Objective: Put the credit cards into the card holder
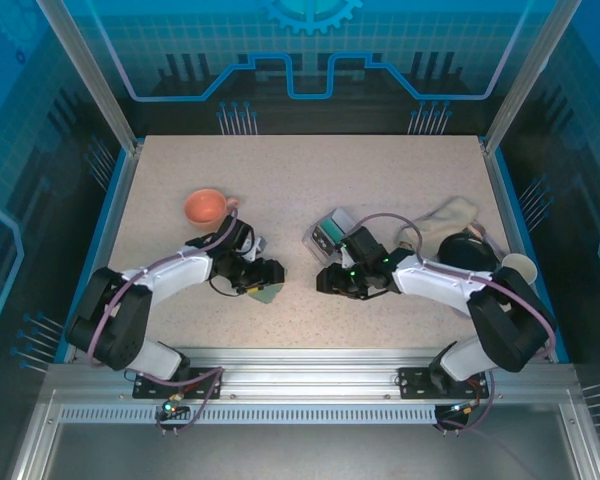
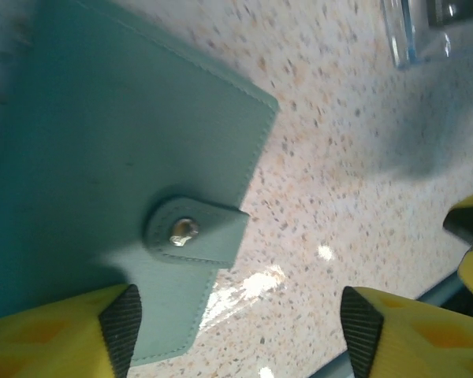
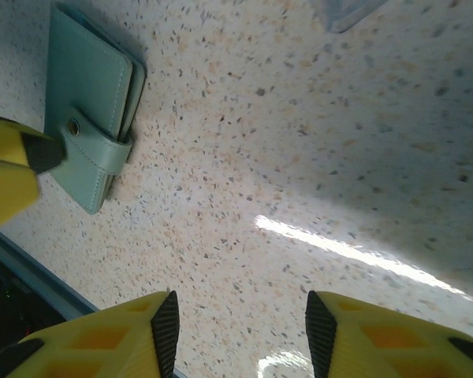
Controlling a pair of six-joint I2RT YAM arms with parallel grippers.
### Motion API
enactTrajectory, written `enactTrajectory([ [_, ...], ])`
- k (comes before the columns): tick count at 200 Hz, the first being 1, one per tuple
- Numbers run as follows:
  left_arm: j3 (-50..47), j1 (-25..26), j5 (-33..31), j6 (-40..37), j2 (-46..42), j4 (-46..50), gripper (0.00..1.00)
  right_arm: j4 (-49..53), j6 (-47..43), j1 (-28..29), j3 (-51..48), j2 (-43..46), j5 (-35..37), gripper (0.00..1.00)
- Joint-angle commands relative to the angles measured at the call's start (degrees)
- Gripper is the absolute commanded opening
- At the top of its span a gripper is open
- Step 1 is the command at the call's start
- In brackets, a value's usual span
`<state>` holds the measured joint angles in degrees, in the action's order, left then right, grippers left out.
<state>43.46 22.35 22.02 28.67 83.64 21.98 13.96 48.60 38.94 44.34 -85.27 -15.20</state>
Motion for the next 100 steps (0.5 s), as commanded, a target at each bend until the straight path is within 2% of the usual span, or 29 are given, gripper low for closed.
enactTrajectory([
  [1,0.5,-1.8,-10.0,0.7,-4.7,4.3,0.79,-1.1,-0.5,2.4,4.0,-2.7,0.0,0.48],
  [10,-0.1,-3.8,-10.1,0.5,-5.0,3.7,0.81,-1.3,-0.3,3.2,5.2,-4.0,0.3,0.48],
  [29,-0.3,-7.5,-4.5,-0.5,-2.5,0.5,0.82,-2.0,0.2,4.4,5.7,-6.3,0.5,0.48],
  [62,2.9,-7.7,1.8,-2.0,4.9,-0.7,0.78,-4.3,1.6,5.6,8.6,-9.6,0.1,0.46],
  [81,1.9,-7.7,2.9,-1.0,5.8,-2.6,0.77,-5.7,2.4,6.0,8.7,-10.8,-0.7,0.43],
  [100,1.3,-7.6,7.3,-1.0,7.1,-4.2,0.76,-6.9,2.8,6.2,8.9,-11.9,-1.7,0.40],
])
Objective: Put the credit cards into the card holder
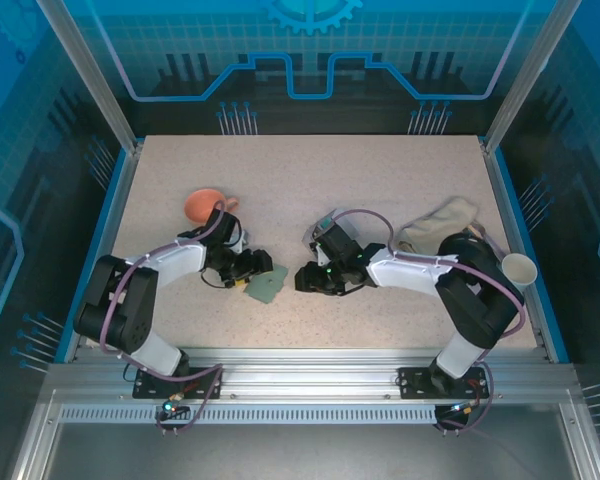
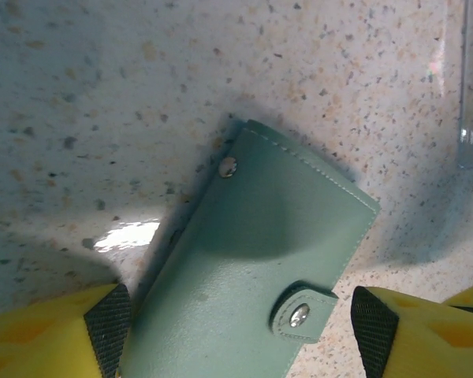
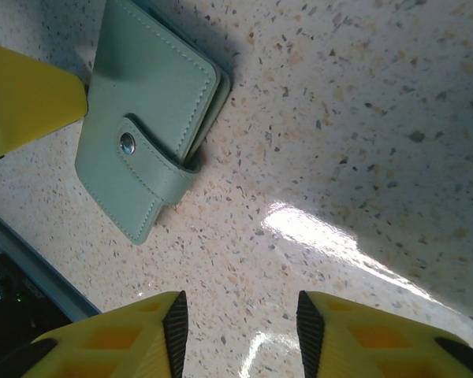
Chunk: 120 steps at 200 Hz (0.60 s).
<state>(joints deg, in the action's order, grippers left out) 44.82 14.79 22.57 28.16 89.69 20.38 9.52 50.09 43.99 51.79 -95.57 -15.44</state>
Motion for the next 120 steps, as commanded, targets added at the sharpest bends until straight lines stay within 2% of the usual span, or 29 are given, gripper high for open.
enactTrajectory([
  [1,-0.1,0.0,6.9,-0.5,1.0,-2.6,0.76,-2.5,1.3,1.2,1.5,-1.7,-1.6,0.40],
  [24,-1.2,0.7,10.4,-0.7,1.8,-3.8,0.72,-2.9,1.8,1.4,1.7,-2.7,-1.5,0.39],
  [74,-3.8,2.3,15.3,1.2,2.2,-8.4,0.52,-3.7,2.1,1.5,1.9,-4.2,-1.8,0.34],
  [120,-5.5,2.9,15.4,3.1,3.1,-11.3,0.49,-1.4,2.0,1.5,2.9,-6.2,0.7,0.31],
])
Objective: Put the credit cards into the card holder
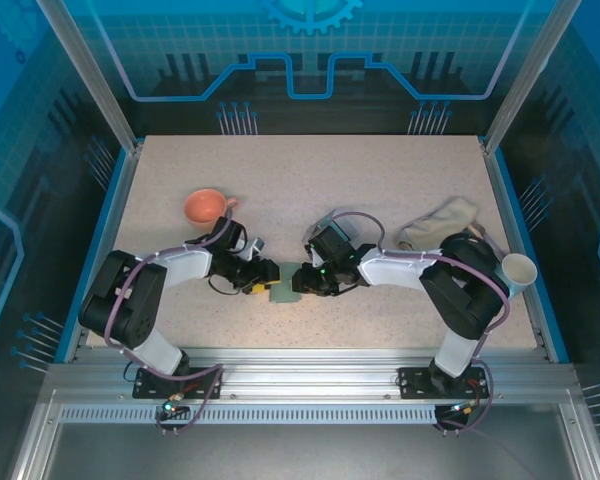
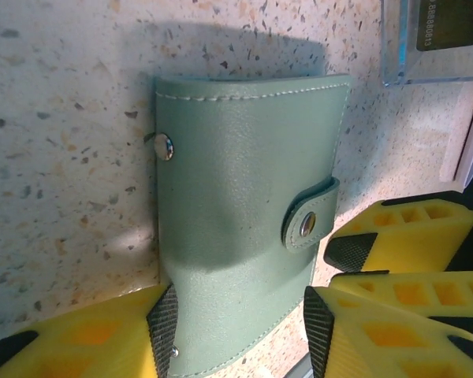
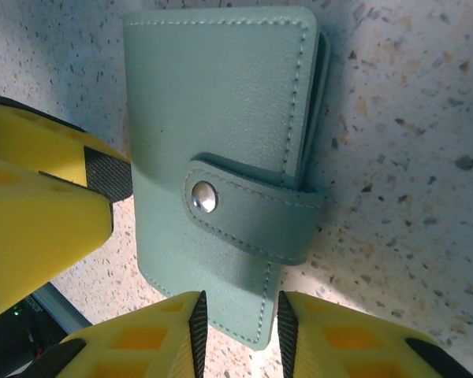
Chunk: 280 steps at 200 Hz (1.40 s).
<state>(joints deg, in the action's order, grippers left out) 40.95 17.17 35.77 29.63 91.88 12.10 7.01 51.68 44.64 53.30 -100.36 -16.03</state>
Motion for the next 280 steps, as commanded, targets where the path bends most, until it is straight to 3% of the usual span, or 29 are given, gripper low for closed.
enactTrajectory([
  [1,-1.6,0.5,2.2,1.7,0.9,-3.1,0.49,1.2,0.4,0.8,1.4,-1.5,1.3,0.31],
  [98,-2.9,1.2,6.0,4.3,1.6,-9.0,0.34,3.9,0.2,0.7,0.9,-4.1,3.7,0.26],
  [121,-3.4,1.2,-0.1,3.5,-1.1,-6.1,0.41,5.3,0.0,0.6,1.2,-4.3,4.8,0.26],
  [155,-1.9,1.2,-9.7,2.2,-4.2,-0.5,0.58,6.7,-0.1,0.5,1.1,-4.0,6.0,0.25],
  [193,0.3,1.3,-7.8,1.9,-0.3,-1.2,0.64,6.4,-0.1,0.4,1.1,-4.2,5.8,0.25],
  [229,1.6,2.5,-3.8,2.2,2.7,-4.0,0.53,5.2,0.4,0.4,0.6,-4.3,5.4,0.25],
  [280,3.1,3.7,-3.7,2.5,5.6,-4.3,0.38,4.0,0.4,0.3,0.3,-4.4,4.4,0.25],
])
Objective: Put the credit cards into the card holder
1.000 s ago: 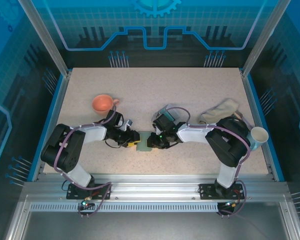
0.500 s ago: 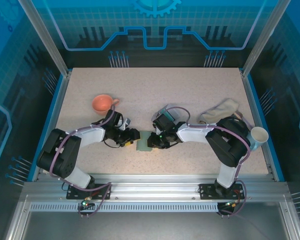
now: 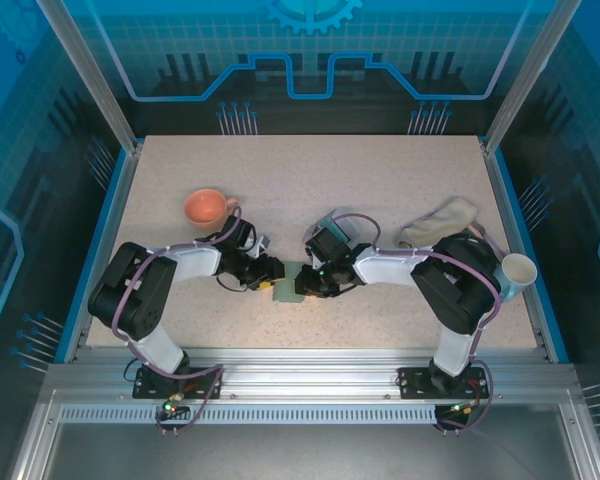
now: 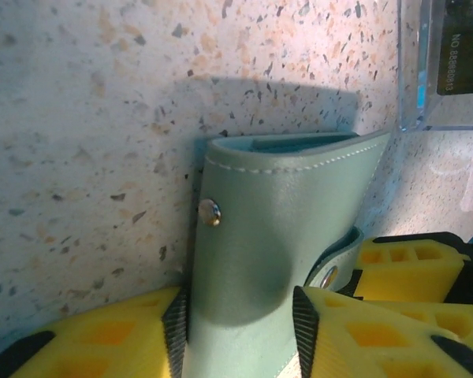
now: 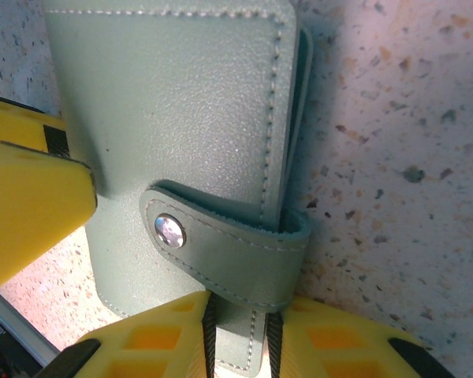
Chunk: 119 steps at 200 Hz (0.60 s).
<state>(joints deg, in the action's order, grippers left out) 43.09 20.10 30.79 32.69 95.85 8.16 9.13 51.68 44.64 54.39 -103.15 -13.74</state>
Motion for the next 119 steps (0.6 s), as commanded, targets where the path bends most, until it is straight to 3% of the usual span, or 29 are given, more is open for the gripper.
enactTrajectory([
  [1,1.0,0.7,1.3,-0.5,1.6,-0.3,0.38,1.9,0.4,0.3,-0.8,-1.7,2.1,0.25],
  [58,-0.3,0.8,3.6,-0.8,-2.9,-0.6,0.04,4.1,-0.3,-0.9,-0.2,2.8,3.1,0.28],
  [119,-0.6,1.3,5.2,0.1,-5.7,-1.6,0.01,11.8,-4.1,-0.6,4.7,6.4,8.3,0.32],
])
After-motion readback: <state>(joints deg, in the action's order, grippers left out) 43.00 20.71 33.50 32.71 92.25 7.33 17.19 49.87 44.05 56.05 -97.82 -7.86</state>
